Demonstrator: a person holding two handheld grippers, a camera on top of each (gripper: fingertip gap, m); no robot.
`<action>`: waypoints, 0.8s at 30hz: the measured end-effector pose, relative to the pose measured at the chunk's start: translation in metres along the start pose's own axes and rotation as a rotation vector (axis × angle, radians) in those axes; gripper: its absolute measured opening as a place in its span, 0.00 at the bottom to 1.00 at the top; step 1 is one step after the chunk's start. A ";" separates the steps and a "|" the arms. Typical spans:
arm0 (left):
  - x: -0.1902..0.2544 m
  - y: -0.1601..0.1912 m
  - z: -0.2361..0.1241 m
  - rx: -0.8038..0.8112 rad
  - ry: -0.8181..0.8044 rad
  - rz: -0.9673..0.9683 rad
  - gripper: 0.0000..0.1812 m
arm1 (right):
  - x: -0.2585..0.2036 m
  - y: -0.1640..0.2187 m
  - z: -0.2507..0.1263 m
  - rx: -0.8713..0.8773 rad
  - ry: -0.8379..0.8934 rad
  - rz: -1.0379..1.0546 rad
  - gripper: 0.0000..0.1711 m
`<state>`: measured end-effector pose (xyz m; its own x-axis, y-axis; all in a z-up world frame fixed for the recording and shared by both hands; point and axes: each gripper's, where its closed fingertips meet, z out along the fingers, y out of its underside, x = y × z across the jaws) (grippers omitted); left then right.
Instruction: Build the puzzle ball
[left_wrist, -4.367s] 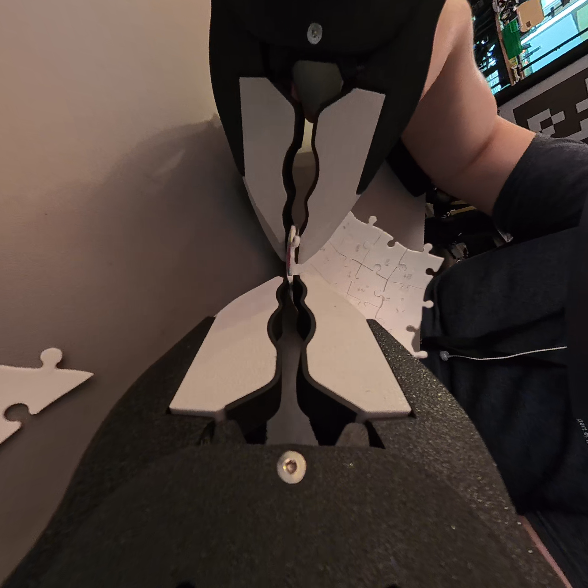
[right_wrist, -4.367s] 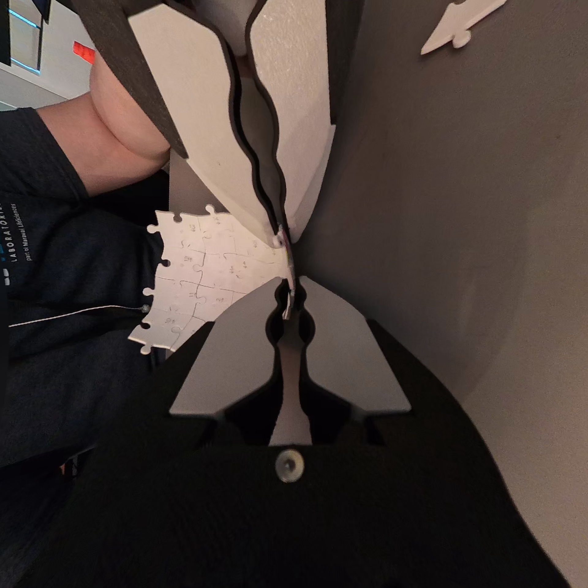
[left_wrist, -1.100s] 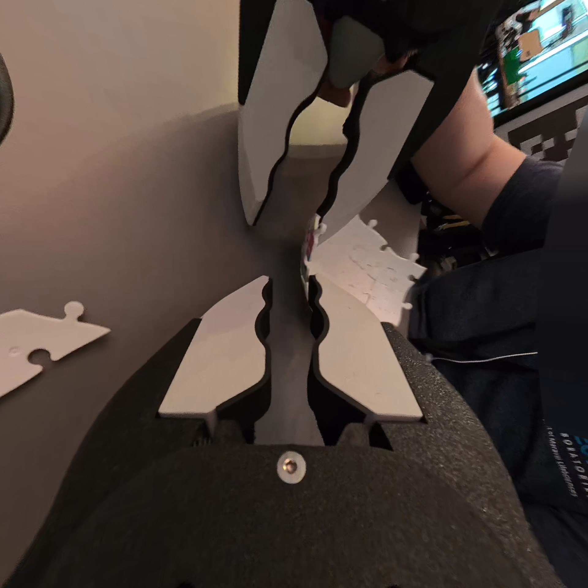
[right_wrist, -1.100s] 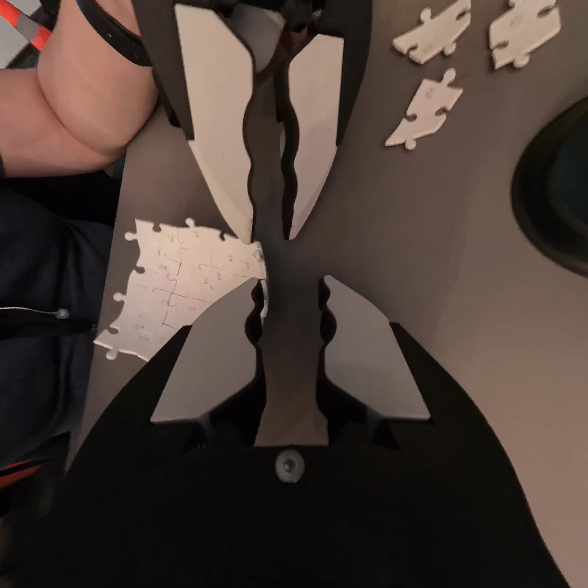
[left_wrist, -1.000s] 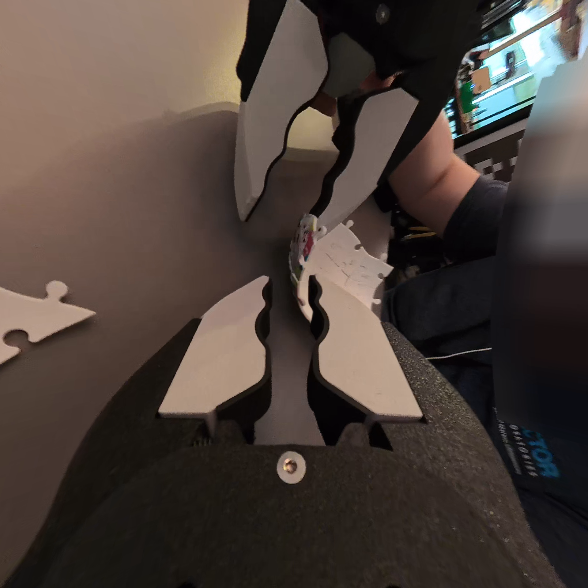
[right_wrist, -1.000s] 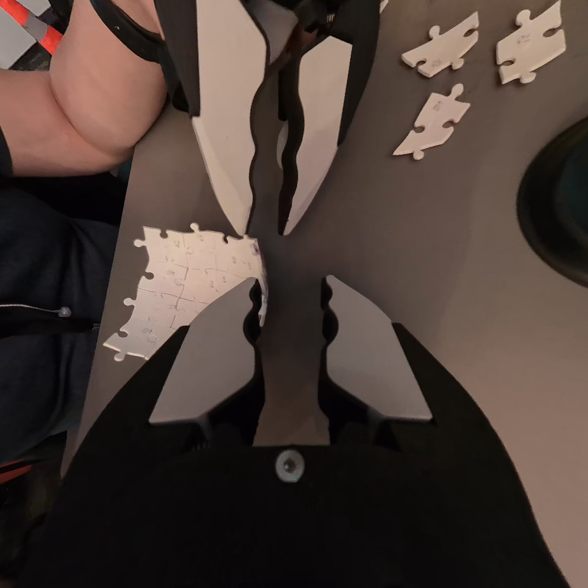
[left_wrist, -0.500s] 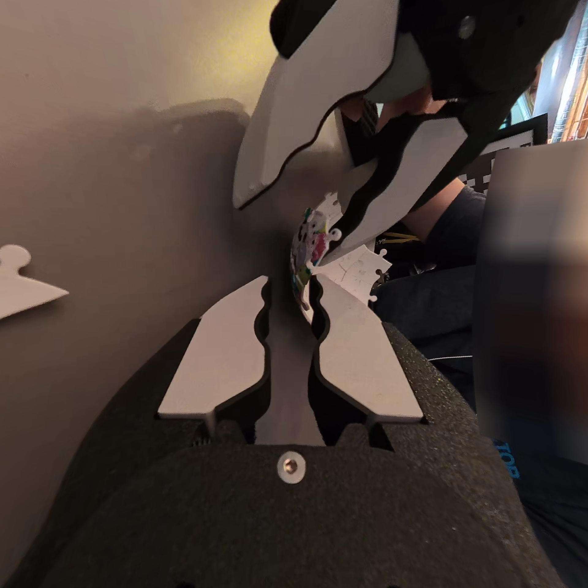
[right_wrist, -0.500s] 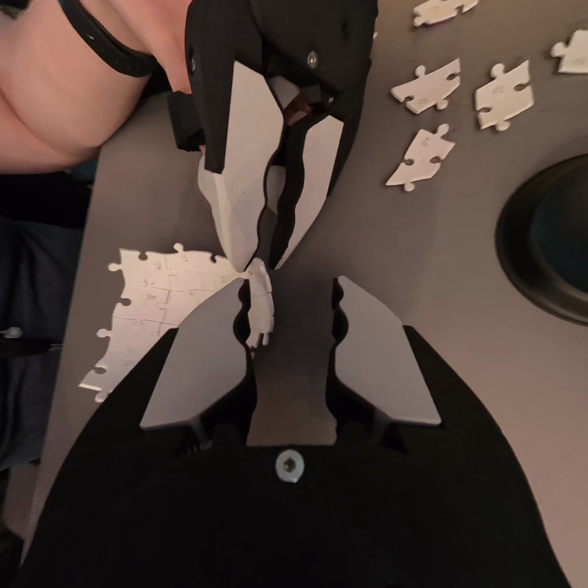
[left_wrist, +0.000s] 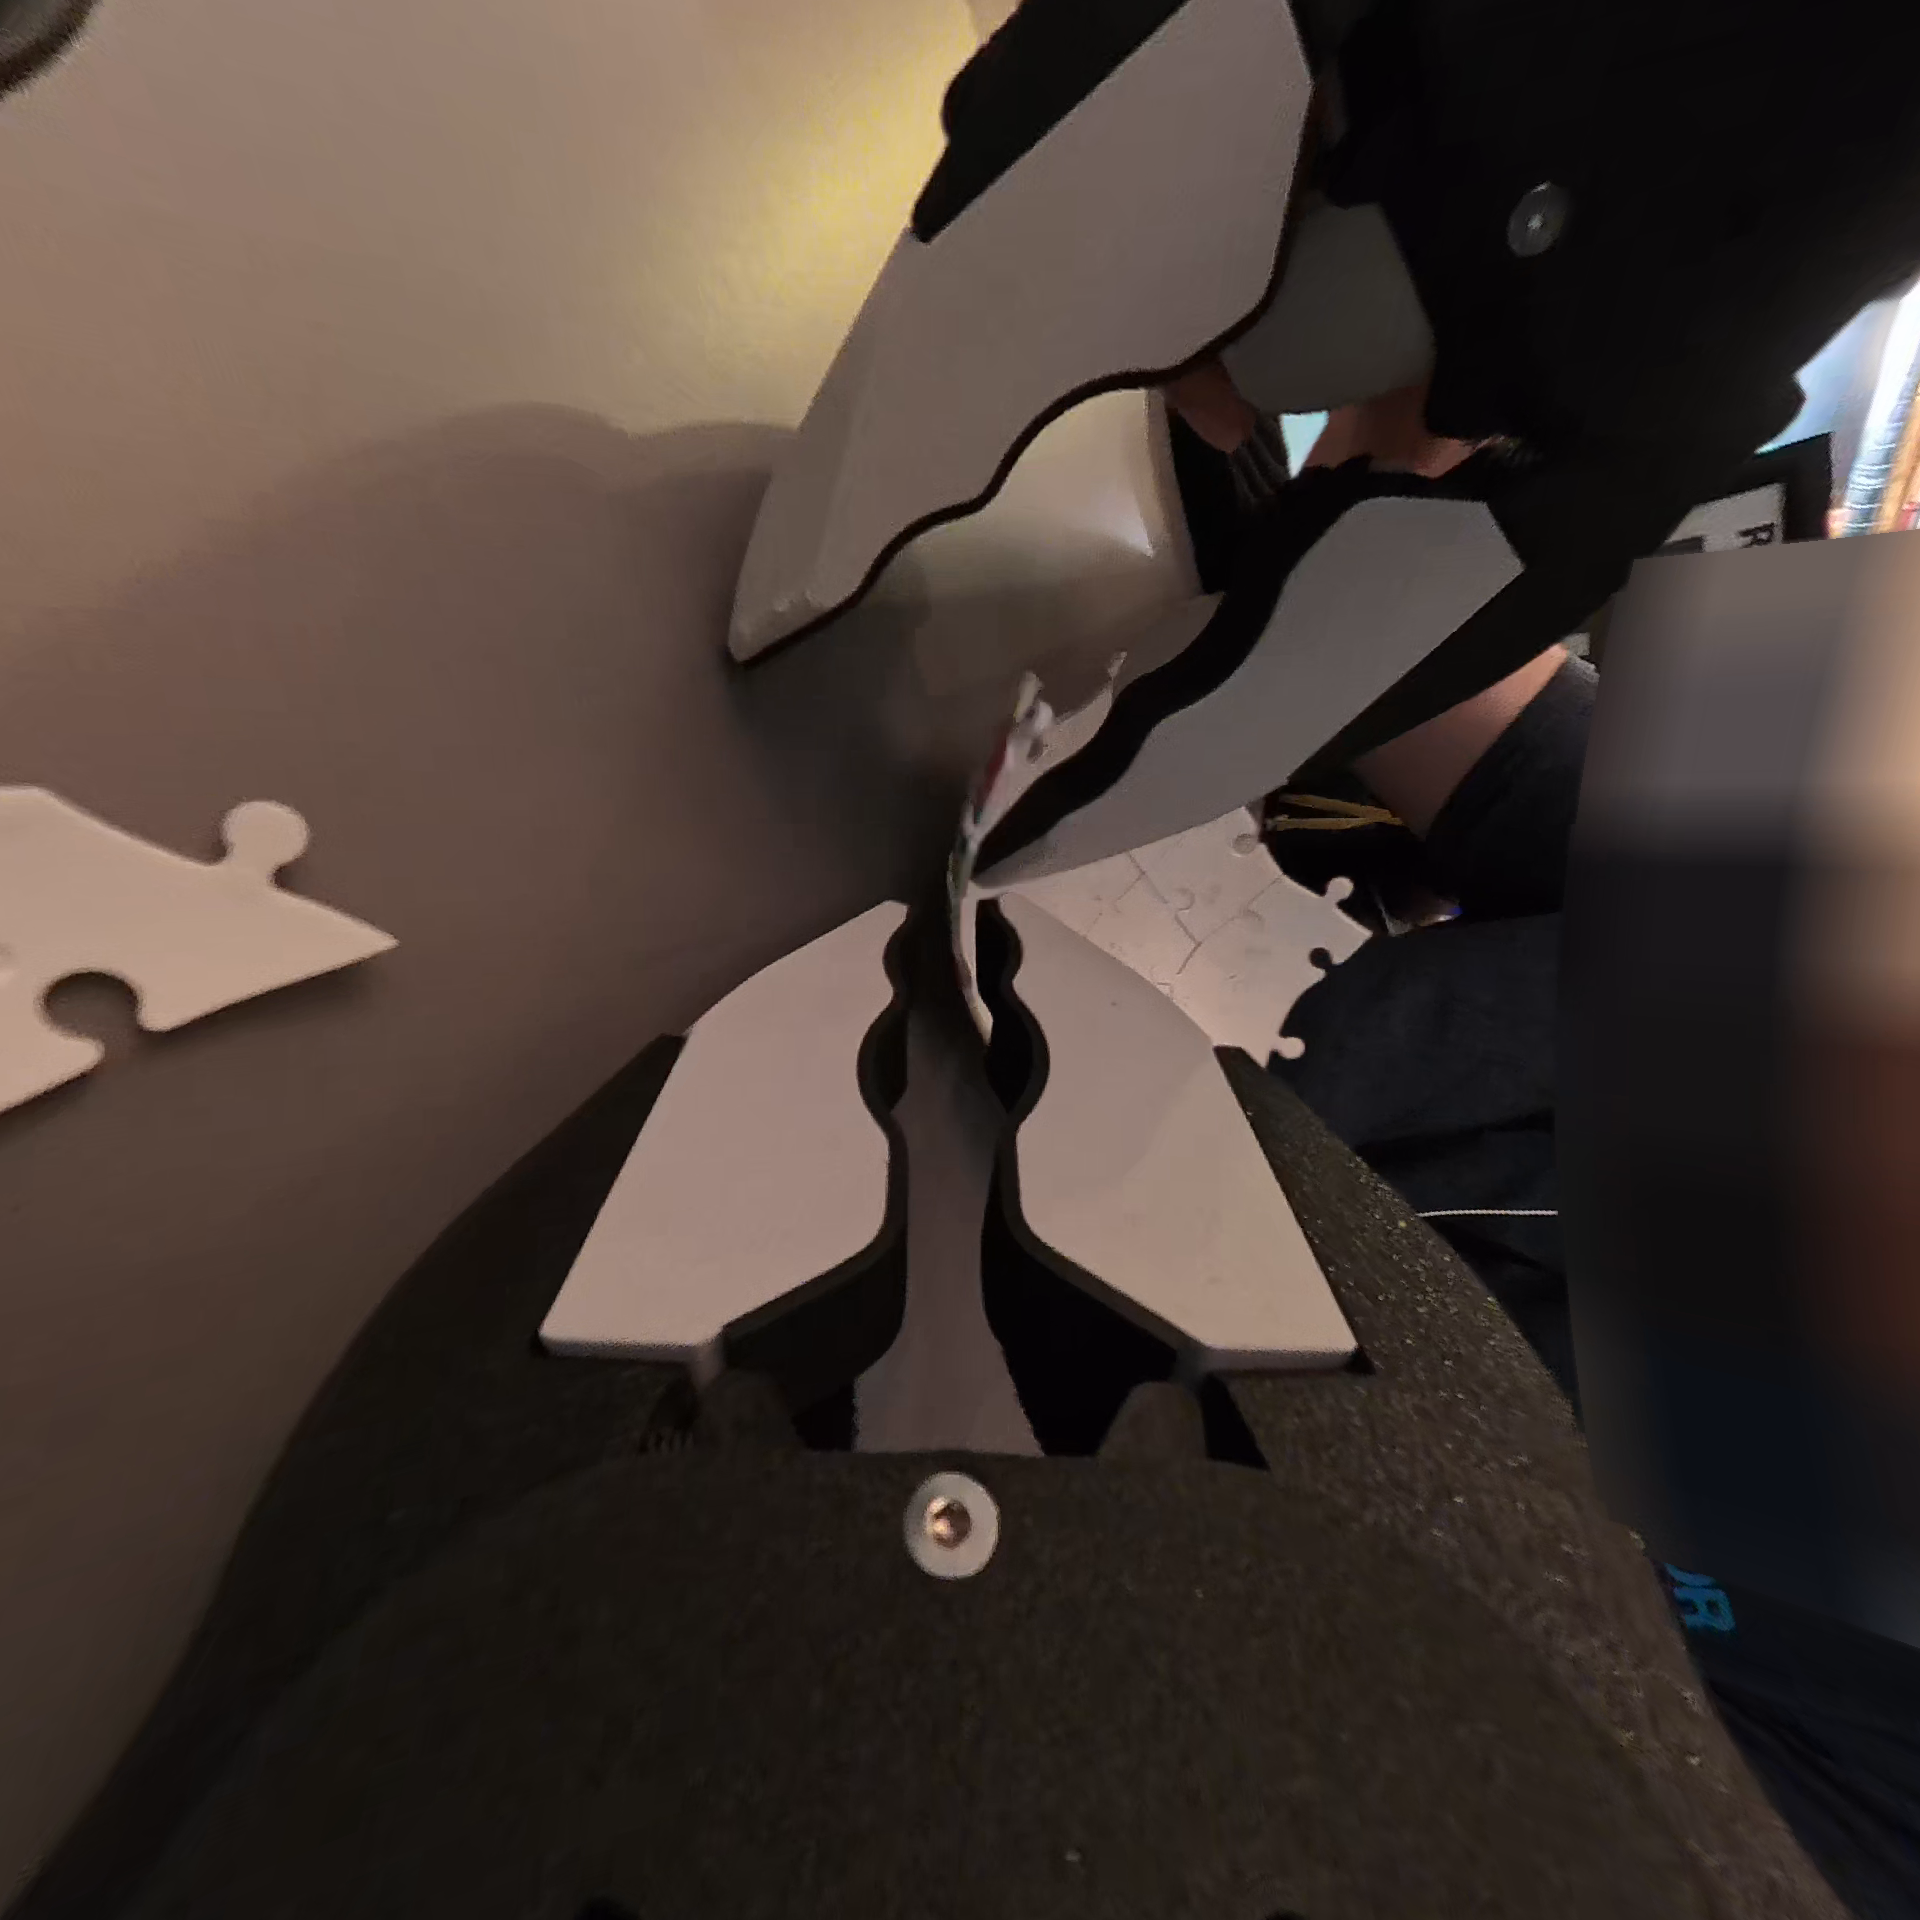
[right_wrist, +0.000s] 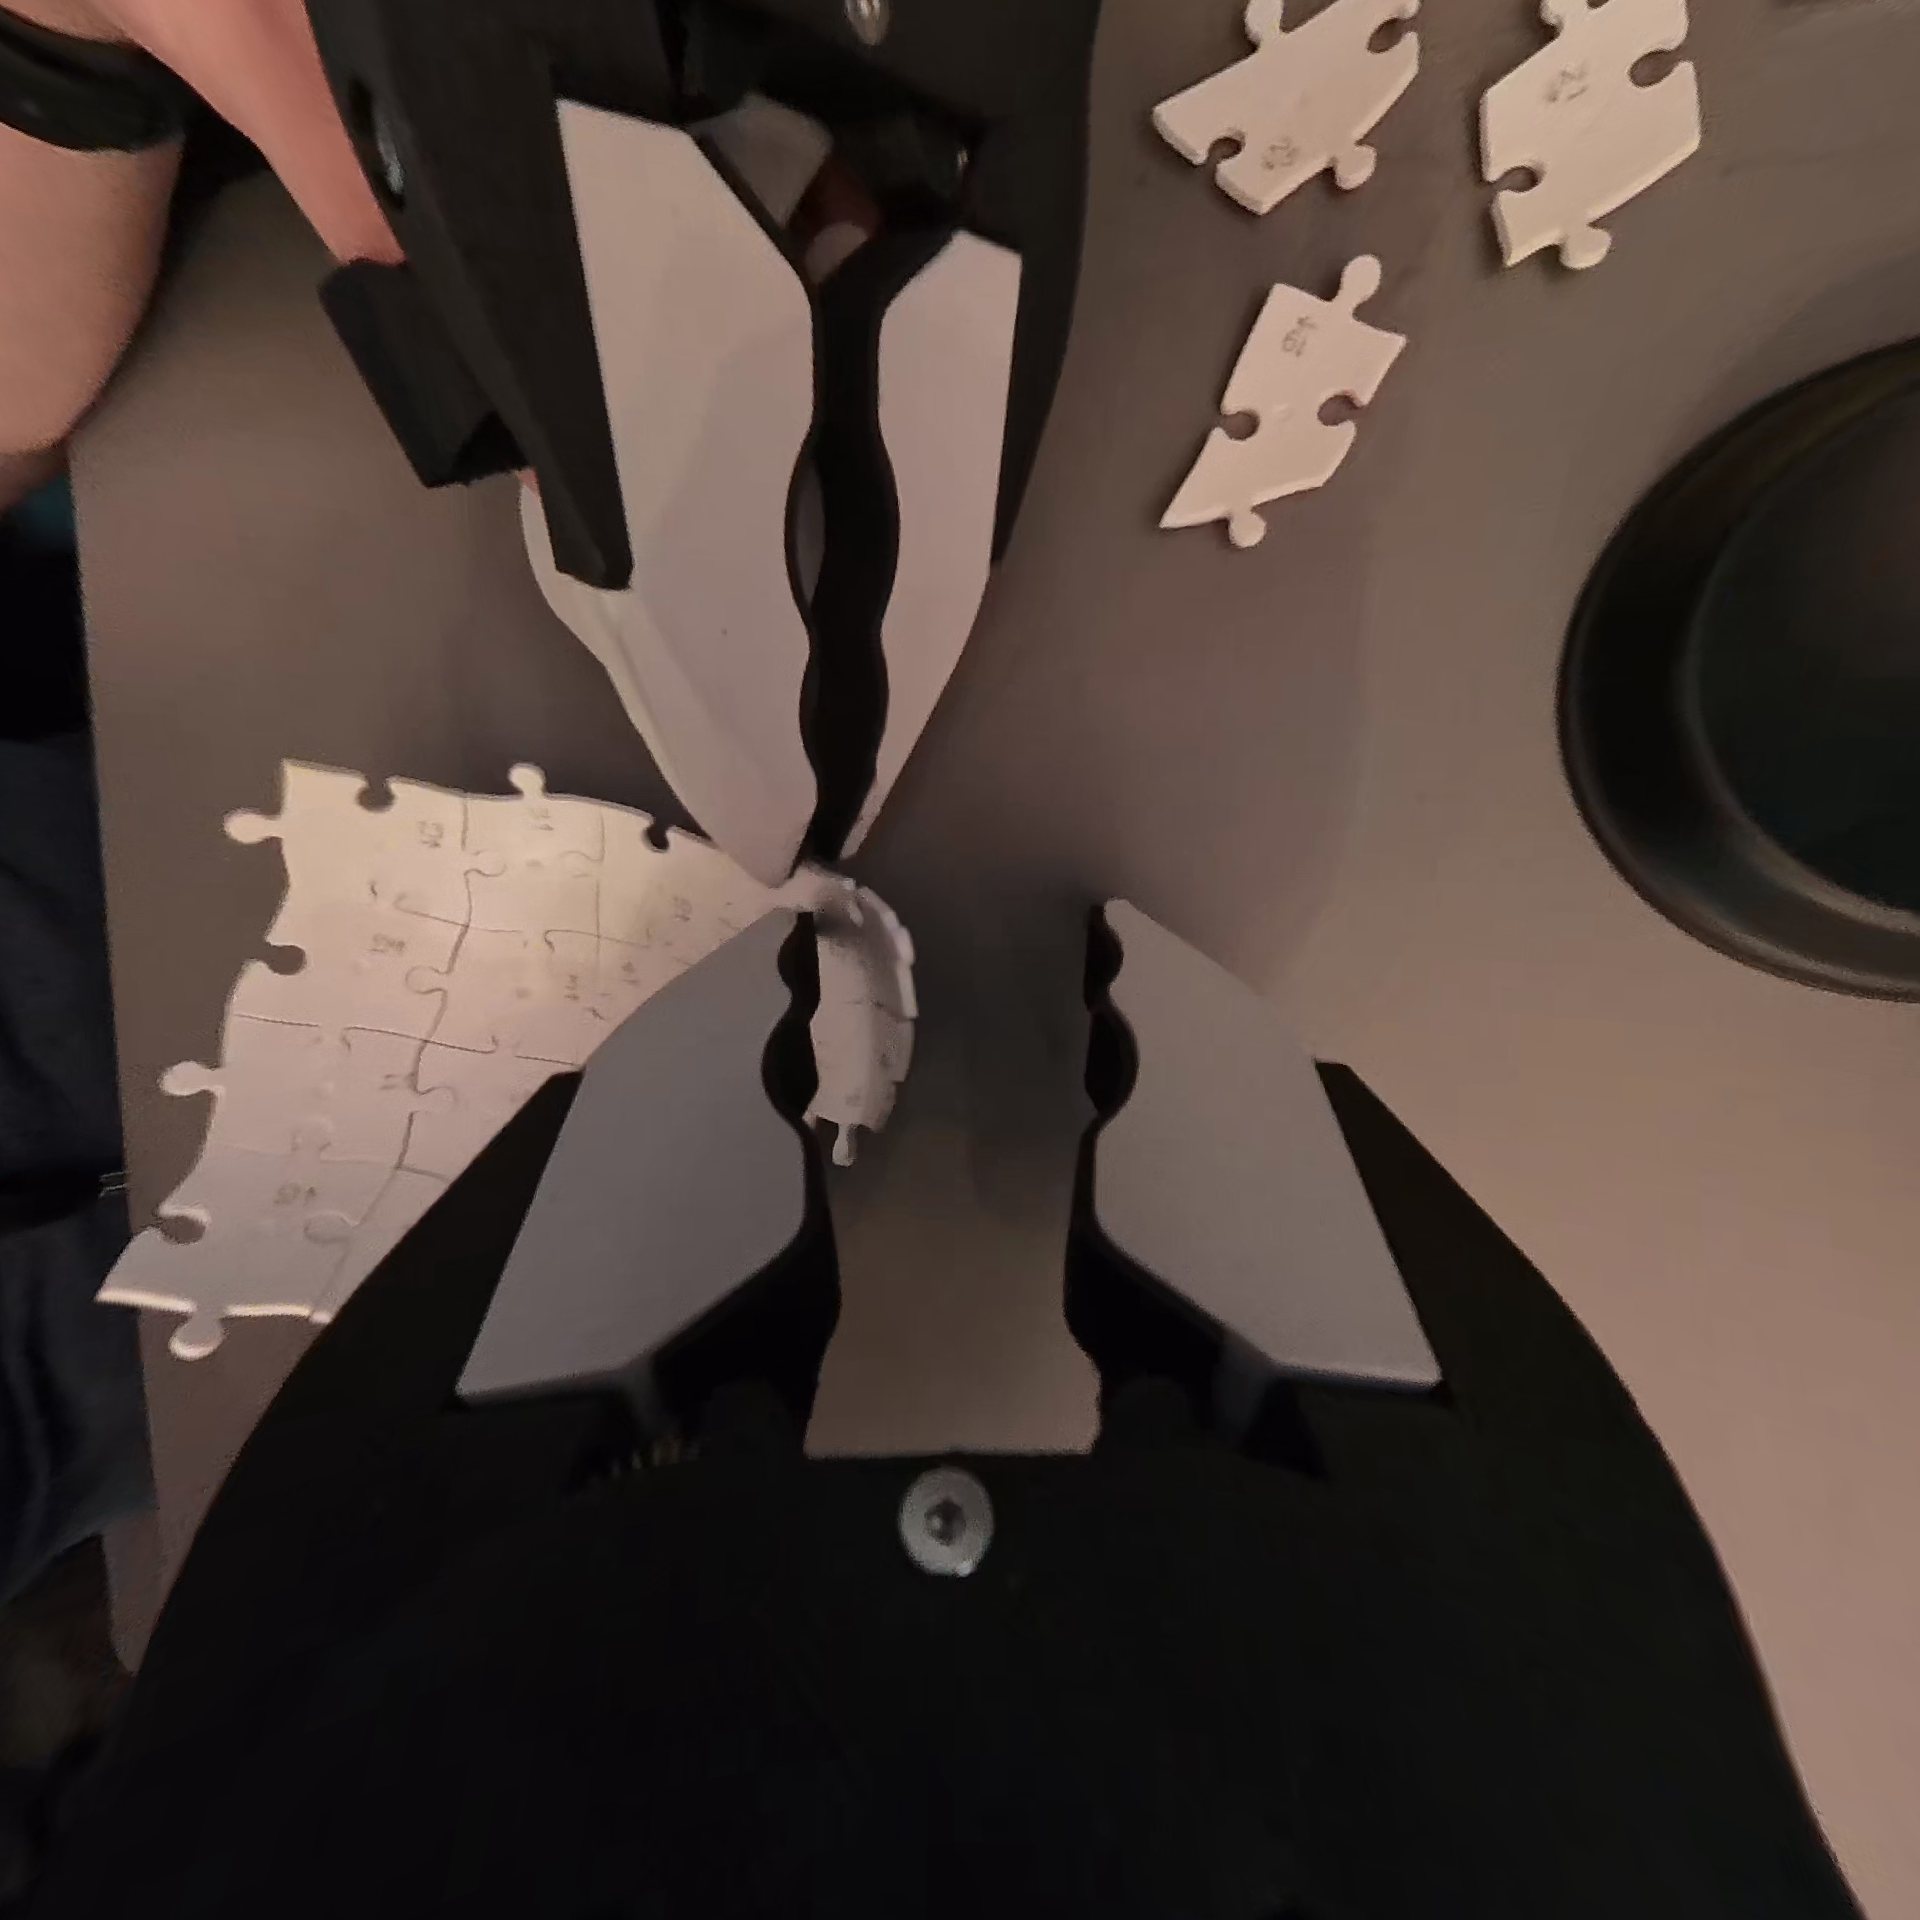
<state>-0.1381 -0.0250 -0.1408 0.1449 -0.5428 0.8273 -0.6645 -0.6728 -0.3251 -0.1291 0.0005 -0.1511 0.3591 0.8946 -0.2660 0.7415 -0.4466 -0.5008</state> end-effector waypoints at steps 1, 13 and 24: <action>-0.001 0.000 -0.003 0.006 -0.015 0.004 0.06 | 0.002 0.000 0.000 -0.012 0.027 -0.016 0.30; -0.003 0.001 -0.006 -0.007 -0.133 0.086 0.08 | 0.010 0.002 0.003 -0.101 0.202 -0.123 0.31; -0.001 -0.007 -0.012 0.044 -0.115 0.078 0.07 | 0.003 0.003 0.005 -0.172 0.182 -0.171 0.24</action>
<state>-0.1422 -0.0141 -0.1336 0.1789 -0.6463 0.7418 -0.6445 -0.6467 -0.4080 -0.1289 0.0023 -0.1577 0.3051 0.9518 -0.0307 0.8794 -0.2939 -0.3744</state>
